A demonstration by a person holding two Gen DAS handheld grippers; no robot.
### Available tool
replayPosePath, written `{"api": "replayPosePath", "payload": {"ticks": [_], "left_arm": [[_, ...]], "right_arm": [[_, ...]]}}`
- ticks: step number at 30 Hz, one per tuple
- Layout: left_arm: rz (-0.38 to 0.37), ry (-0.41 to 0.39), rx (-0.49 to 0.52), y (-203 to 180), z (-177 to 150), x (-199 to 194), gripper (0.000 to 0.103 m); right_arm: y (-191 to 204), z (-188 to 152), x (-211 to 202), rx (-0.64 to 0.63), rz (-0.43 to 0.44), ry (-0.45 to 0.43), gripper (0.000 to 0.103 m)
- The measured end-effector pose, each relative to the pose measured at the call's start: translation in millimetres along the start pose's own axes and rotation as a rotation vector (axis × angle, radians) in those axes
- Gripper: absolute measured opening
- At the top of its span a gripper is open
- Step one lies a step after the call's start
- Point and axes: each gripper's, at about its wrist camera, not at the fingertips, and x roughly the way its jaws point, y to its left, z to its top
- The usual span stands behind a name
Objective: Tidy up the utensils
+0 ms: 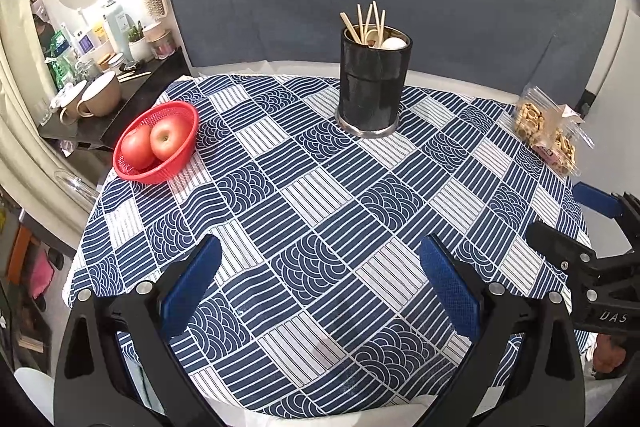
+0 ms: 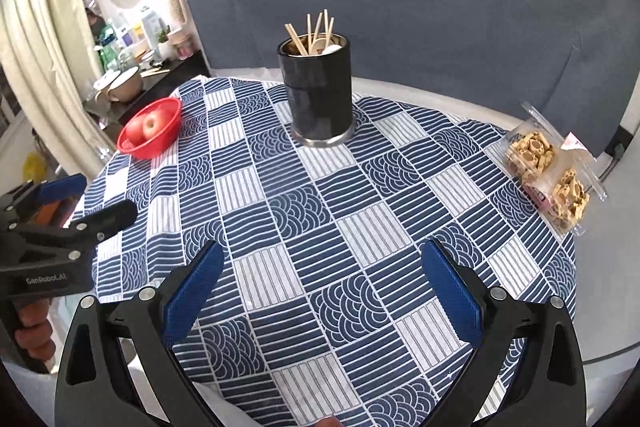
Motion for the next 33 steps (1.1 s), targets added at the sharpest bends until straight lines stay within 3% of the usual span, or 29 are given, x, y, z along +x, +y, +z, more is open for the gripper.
{"api": "replayPosePath", "payload": {"ticks": [5, 18, 33], "left_arm": [[-0.003, 0.019, 0.0, 0, -1, 3, 0.097], [-0.014, -0.018, 0.075, -15, -1, -6, 0.097], [-0.031, -0.004, 0.057, -12, -1, -2, 0.097]], "right_arm": [[-3, -3, -1, 0.027, -0.01, 0.008, 0.095], [-4, -3, -2, 0.037, -0.002, 0.014, 0.095], [-3, -3, -2, 0.029, -0.012, 0.014, 0.095]]}}
